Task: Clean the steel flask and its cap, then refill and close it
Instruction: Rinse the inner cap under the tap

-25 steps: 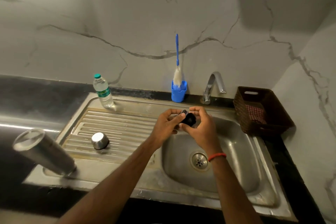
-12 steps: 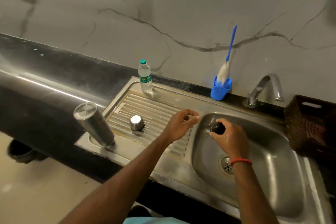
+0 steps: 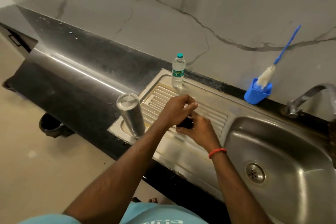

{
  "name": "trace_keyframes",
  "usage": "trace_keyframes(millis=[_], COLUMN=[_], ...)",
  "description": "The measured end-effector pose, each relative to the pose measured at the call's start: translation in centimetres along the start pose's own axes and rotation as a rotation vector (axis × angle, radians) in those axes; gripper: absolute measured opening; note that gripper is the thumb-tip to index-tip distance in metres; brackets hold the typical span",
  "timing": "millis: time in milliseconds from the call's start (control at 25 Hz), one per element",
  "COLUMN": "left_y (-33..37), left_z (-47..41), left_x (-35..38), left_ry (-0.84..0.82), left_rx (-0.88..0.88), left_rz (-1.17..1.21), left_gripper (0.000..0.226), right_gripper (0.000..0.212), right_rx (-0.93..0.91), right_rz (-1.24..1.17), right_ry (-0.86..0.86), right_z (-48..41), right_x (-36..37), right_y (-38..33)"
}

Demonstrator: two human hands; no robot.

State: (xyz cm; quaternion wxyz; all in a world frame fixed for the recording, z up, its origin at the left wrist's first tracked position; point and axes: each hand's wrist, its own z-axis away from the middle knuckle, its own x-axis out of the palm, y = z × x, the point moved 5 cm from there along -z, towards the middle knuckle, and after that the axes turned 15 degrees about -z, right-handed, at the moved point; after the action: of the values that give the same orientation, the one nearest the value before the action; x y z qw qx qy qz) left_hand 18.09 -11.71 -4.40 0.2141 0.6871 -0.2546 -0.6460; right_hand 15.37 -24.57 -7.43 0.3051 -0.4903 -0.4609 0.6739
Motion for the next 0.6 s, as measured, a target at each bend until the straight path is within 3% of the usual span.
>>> trace_keyframes(millis=[240,600], left_y=[-5.0,-8.0], left_z=[-0.3,-1.7], left_x=[-1.4,-1.6], left_ry=[-0.008,-0.022], left_rx=[-0.133,-0.270], left_rz=[0.089,0.354], left_gripper=[0.024,0.026], right_gripper=[0.063,0.069], right_rx=[0.056,0.084], right_rz=[0.135,0.154], right_ry=[-0.122,-0.122], right_z=[-1.5,-0.9], right_x=[7.7,12.8], right_y=[1.2,3.1])
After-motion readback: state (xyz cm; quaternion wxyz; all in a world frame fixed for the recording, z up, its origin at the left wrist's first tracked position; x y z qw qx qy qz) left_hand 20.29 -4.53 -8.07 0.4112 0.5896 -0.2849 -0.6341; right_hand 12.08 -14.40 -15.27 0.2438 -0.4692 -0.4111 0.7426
